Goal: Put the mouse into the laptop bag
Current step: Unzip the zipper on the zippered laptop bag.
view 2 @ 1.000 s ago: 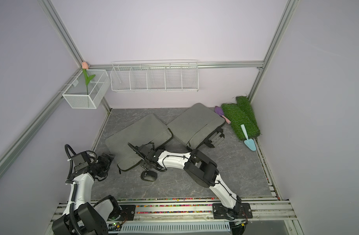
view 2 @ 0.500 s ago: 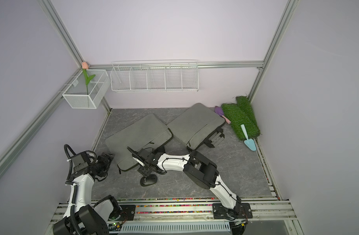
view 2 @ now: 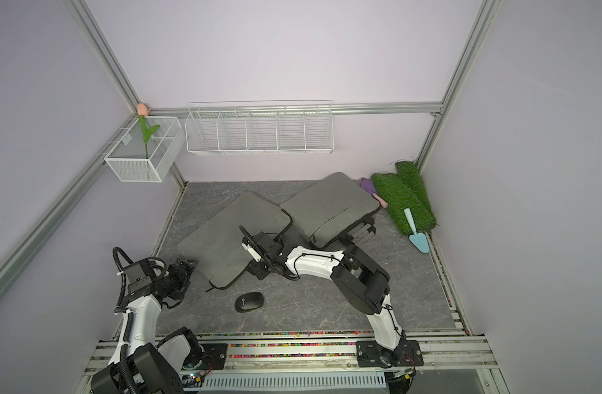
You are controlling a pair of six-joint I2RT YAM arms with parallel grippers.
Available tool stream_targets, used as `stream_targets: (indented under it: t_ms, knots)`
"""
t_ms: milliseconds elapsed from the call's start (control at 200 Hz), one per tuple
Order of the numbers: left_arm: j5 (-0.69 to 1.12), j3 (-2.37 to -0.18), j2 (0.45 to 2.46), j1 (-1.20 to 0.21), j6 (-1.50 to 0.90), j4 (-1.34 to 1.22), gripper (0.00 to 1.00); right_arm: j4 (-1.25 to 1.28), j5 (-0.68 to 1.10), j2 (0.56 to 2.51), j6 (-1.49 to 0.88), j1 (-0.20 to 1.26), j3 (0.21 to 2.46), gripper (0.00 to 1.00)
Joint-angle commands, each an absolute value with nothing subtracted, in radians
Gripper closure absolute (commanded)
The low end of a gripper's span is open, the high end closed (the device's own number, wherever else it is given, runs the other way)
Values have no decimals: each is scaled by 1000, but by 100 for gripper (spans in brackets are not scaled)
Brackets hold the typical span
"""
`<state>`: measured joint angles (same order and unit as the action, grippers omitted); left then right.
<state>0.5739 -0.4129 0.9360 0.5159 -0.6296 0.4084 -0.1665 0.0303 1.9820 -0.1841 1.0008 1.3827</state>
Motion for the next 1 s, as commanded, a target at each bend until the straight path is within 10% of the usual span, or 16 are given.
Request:
stream_targets:
  t_ms: [0, 995]
  knots:
    - [654, -364, 951, 514, -653, 283, 12, -107, 115, 1896, -210, 961, 1382, 93]
    - [605, 15, 519, 323, -1198, -122, 0, -141, 214, 1920, -265, 917, 1510, 93]
